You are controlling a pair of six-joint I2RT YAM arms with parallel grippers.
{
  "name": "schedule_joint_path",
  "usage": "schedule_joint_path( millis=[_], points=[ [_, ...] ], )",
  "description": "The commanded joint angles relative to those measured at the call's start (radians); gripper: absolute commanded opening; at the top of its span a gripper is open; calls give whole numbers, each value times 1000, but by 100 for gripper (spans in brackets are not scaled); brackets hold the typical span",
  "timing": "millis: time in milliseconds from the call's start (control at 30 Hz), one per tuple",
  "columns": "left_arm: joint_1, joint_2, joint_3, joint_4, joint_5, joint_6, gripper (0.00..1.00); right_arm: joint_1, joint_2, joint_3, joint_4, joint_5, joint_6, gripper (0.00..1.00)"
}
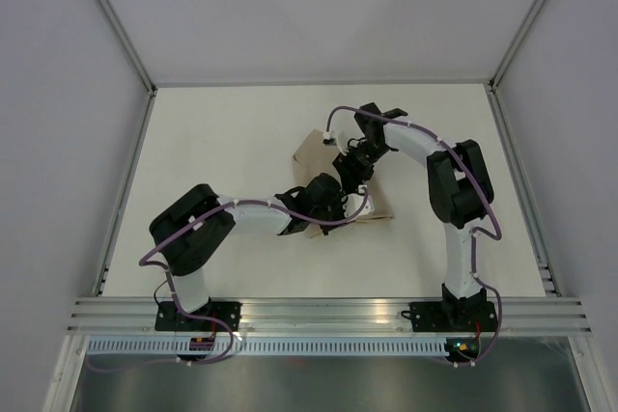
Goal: Fold the napkin, place the utensils inside, and roll it up
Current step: Roll the napkin with the utensil
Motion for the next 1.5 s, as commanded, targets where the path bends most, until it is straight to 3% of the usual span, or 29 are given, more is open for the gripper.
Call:
schedule_joint_path(
  millis=[0, 300, 633, 833, 1100, 1467],
  points=[
    [12, 11, -55, -15, 119, -109, 2, -53, -93, -52, 181, 14, 99, 58],
    [98, 40, -59, -8, 286, -190, 2, -197, -260, -239, 429, -29, 155, 57],
    [205, 112, -24, -24, 464, -270, 2, -233, -574, -618, 615, -116, -142, 63],
    [233, 149, 16, -51, 518, -288, 2, -182, -663, -759, 624, -103, -326, 65],
    [247, 210, 83, -100, 565, -308, 2, -33, -736, -885, 764, 15, -355, 73],
    [248, 226, 112, -131, 559, -319, 2, 85, -648, -905, 850, 137, -385, 76]
  ],
)
